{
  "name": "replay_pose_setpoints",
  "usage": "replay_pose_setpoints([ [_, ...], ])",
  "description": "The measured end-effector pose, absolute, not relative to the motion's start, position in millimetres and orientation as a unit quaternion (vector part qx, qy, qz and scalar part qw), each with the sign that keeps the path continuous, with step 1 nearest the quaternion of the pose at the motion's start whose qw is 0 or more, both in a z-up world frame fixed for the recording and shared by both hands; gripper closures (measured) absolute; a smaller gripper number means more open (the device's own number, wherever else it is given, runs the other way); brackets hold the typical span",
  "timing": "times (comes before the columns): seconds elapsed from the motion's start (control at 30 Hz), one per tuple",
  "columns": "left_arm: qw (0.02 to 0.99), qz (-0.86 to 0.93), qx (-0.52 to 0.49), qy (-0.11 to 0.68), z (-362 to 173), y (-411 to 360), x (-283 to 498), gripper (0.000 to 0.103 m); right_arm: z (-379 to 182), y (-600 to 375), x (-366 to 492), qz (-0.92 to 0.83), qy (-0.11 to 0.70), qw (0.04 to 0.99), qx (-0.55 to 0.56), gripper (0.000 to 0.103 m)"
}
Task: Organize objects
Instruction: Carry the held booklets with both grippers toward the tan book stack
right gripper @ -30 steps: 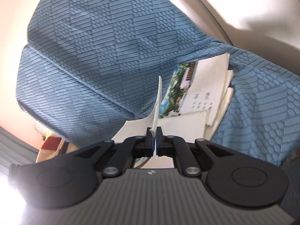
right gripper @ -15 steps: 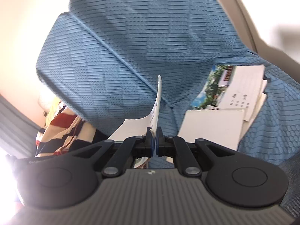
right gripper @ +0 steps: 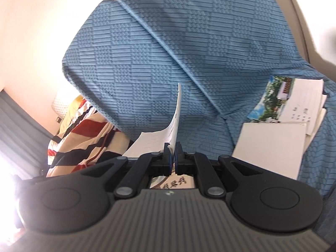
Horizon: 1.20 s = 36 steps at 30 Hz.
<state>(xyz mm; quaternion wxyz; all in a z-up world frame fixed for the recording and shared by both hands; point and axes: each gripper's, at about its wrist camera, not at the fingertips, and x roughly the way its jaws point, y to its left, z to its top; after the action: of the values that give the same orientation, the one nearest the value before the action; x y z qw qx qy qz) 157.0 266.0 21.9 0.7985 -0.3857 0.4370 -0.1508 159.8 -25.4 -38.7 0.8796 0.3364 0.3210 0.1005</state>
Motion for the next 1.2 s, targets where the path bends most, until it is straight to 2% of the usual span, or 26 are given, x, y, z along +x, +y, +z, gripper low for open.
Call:
replay_pose_setpoints([
  [0.4,0.809,-0.136,-0.370,0.436,16,322,146,0.100,-51,36,151,0.113,0.342,0.882,0.304,0.097],
  [1.03,0.773,-0.086,-0.353,0.521,-91,376,161,0.099,-127,108,153,0.104,0.381,0.883,0.254,0.097],
  [1.2,0.766,-0.069,-0.352,0.534,-112,381,160,0.100,-147,114,151,0.109,0.399,0.879,0.238,0.094],
])
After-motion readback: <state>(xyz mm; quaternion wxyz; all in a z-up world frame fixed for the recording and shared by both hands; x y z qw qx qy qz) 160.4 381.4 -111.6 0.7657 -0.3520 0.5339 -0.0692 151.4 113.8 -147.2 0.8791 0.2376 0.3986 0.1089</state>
